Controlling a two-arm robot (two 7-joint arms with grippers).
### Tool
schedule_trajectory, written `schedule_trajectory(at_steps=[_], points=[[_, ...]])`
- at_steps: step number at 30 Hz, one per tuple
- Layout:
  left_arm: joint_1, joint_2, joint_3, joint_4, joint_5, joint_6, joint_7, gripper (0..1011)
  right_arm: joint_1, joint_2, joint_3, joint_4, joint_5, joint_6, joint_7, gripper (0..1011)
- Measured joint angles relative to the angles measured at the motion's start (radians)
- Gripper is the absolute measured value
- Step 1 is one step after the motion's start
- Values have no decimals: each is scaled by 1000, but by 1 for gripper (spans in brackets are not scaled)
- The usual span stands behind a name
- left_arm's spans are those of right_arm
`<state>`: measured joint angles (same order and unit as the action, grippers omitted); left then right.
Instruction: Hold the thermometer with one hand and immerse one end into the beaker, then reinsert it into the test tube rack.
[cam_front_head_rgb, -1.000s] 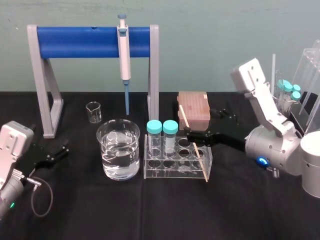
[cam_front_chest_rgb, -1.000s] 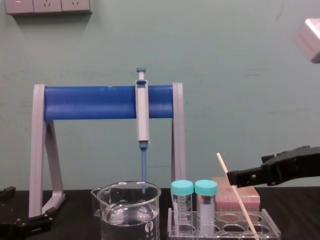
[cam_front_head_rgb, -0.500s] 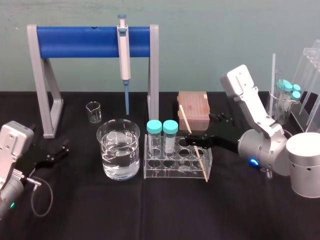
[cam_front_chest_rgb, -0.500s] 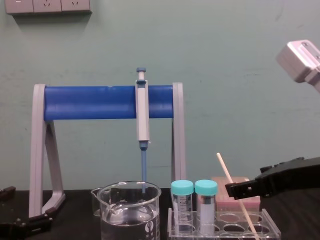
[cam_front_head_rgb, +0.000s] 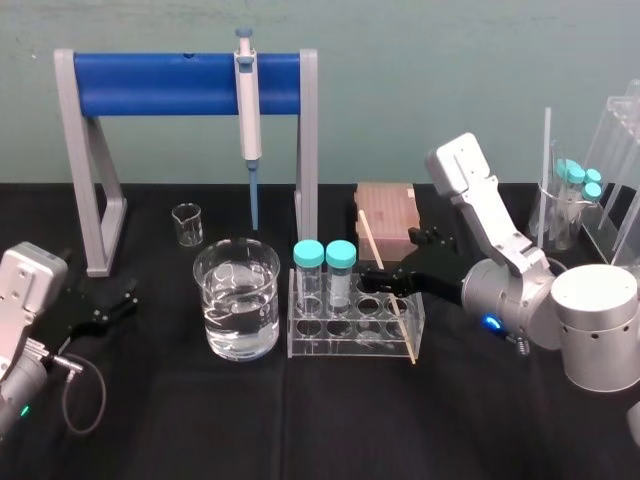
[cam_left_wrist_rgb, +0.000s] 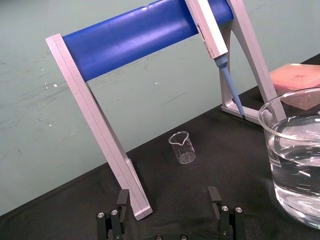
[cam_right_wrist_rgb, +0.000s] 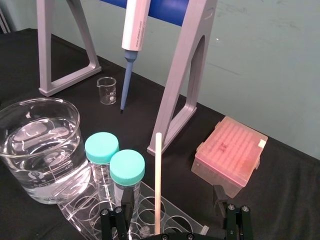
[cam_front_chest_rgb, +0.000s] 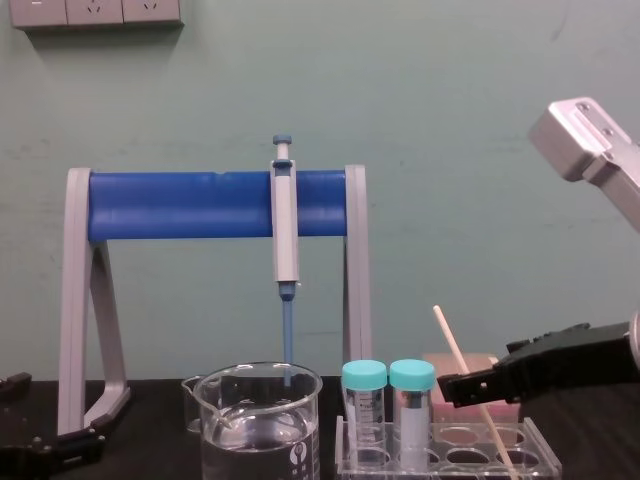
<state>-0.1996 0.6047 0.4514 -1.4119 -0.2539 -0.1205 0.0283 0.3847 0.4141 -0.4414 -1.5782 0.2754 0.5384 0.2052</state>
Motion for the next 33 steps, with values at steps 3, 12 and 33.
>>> schedule_trajectory(at_steps=[3,12,33], points=[[0,0,0,0,0,0,0,1004,1,-9,3,10,-7,0,1,1000],[0,0,0,0,0,0,0,1004,4,-32,18,29,-25,-8,7,1002],[0,0,0,0,0,0,0,1004,4,-53,32,47,-52,-19,38,1002]])
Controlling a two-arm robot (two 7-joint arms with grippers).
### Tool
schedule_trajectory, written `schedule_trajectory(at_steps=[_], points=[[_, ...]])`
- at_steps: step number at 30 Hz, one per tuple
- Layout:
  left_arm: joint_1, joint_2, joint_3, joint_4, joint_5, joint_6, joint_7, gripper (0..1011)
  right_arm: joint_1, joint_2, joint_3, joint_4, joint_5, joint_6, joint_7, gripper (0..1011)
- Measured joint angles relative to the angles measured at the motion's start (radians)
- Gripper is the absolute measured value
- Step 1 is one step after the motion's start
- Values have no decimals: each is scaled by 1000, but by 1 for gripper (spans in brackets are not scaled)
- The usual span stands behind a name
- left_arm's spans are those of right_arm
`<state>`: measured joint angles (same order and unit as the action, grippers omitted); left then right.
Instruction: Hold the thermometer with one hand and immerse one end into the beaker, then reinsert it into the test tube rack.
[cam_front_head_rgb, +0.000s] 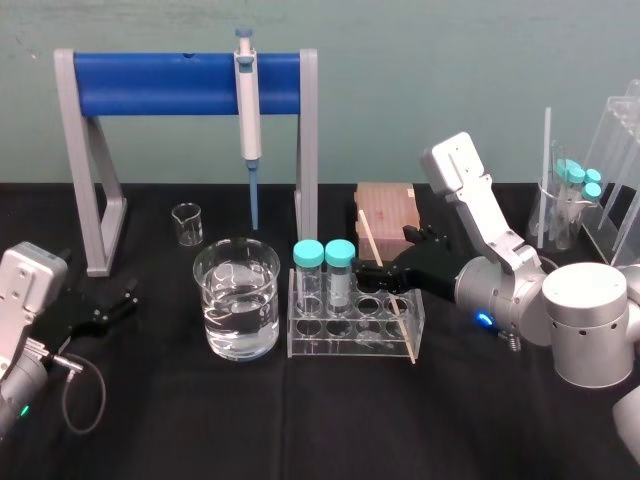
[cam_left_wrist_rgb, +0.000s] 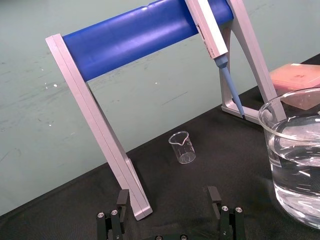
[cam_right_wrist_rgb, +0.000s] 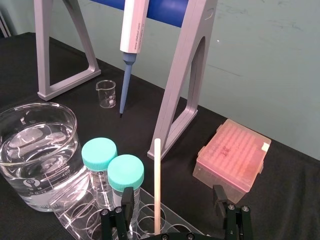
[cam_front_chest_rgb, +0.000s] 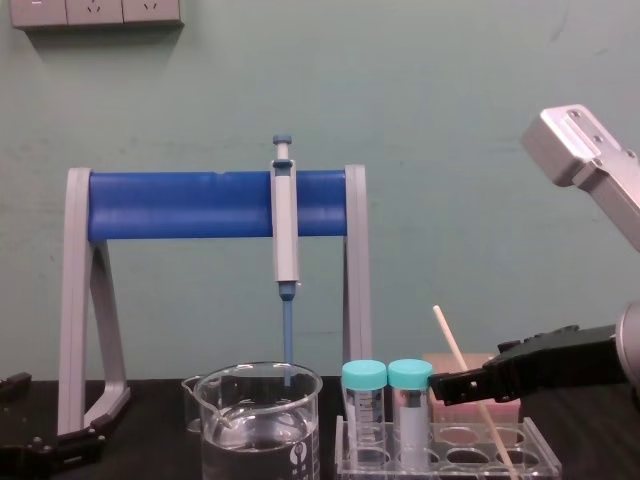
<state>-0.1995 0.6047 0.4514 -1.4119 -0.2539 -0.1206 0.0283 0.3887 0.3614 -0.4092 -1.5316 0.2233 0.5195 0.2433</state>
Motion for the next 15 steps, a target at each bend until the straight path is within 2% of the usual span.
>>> schedule_trajectory(at_steps=[7,11,15], points=[[0,0,0,0,0,0,0,1004,0,1,0,-1,1,1,0,970],[0,0,0,0,0,0,0,1004,0,1,-1,-2,2,1,-1,890],[0,0,0,0,0,0,0,1004,-1,1,-1,-2,3,1,-1,751]])
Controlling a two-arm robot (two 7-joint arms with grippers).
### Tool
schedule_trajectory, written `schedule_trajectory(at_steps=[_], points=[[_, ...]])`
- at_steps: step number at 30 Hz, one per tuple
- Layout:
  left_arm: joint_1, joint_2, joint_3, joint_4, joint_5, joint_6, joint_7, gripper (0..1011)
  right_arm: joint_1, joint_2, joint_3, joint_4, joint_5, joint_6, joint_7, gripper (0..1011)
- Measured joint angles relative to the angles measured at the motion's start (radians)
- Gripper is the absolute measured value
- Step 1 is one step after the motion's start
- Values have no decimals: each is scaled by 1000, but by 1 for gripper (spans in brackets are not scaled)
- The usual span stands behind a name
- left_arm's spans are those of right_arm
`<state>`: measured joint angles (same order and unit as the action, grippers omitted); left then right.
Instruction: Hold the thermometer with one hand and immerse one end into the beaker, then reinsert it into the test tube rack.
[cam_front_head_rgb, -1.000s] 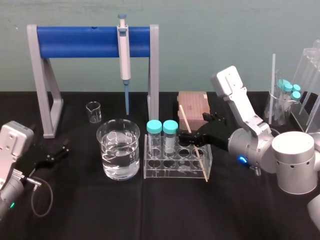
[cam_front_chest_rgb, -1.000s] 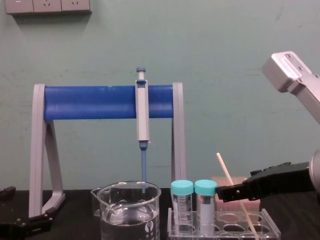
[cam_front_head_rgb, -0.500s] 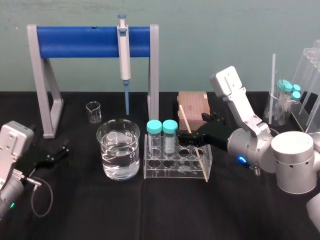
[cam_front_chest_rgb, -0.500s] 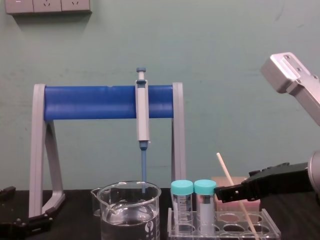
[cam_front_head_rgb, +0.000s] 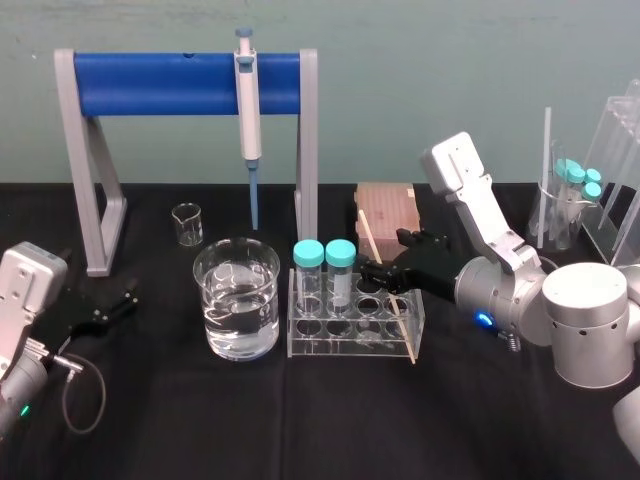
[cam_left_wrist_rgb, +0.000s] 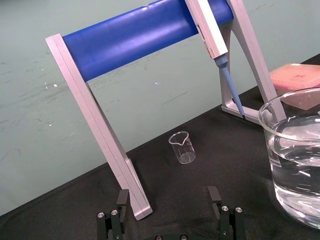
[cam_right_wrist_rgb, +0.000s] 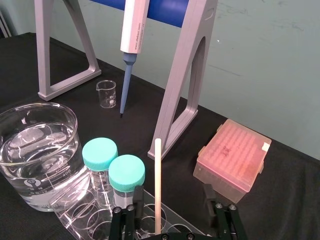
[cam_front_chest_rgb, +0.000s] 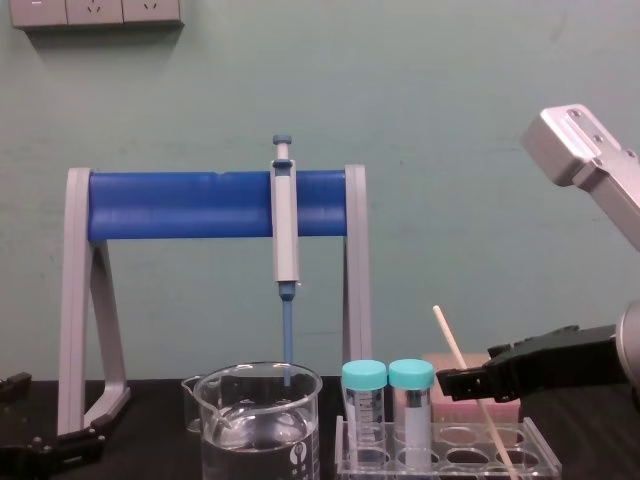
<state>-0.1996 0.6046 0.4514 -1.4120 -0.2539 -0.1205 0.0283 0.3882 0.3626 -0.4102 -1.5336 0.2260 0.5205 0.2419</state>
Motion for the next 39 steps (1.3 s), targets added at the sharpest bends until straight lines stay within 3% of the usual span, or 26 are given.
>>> schedule_trajectory(at_steps=[23,33,39], points=[[0,0,0,0,0,0,0,1004,0,0,-1,-1,2,1,-2,60],[0,0,0,0,0,0,0,1004,0,0,0,-1,2,1,-2,56],[0,0,0,0,0,0,0,1004,-18,-4,24,-17,-1,-14,6,56]])
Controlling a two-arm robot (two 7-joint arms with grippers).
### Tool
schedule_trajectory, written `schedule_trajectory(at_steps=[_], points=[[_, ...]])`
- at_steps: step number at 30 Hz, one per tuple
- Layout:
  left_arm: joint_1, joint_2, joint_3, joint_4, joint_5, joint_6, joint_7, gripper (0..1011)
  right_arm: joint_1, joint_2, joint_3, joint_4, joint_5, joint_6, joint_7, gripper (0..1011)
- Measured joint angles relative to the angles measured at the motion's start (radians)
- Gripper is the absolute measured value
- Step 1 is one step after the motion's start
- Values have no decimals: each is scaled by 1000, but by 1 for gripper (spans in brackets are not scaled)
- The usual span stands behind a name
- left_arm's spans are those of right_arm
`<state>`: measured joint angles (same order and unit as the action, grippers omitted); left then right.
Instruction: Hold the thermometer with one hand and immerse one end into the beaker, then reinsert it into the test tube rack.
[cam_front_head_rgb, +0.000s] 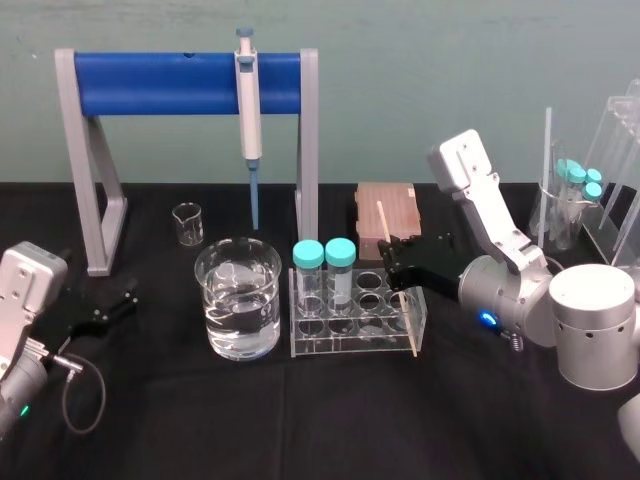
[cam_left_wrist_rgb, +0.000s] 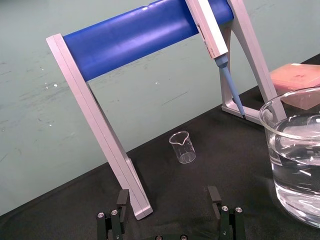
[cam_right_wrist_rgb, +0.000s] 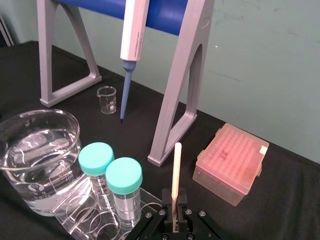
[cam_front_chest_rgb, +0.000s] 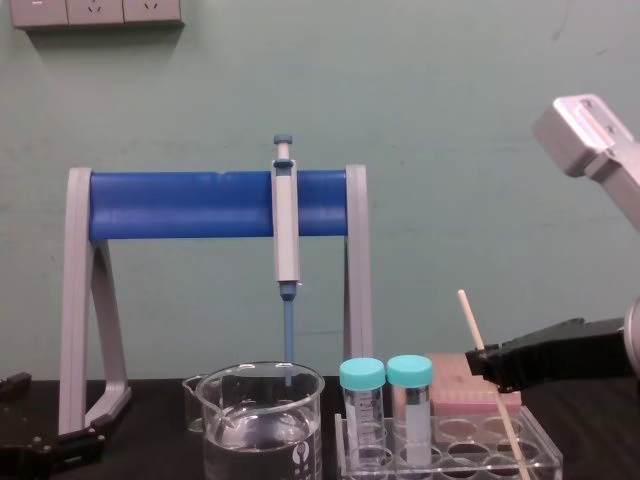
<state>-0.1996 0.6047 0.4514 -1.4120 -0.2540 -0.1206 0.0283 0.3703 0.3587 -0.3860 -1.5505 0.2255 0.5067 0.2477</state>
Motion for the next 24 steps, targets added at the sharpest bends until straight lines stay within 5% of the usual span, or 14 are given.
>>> schedule_trajectory(at_steps=[8,24], points=[[0,0,0,0,0,0,0,1004,-27,-15,46,-26,31,-4,36,56],[0,0,0,0,0,0,0,1004,-48,-15,75,-47,50,11,48,56]])
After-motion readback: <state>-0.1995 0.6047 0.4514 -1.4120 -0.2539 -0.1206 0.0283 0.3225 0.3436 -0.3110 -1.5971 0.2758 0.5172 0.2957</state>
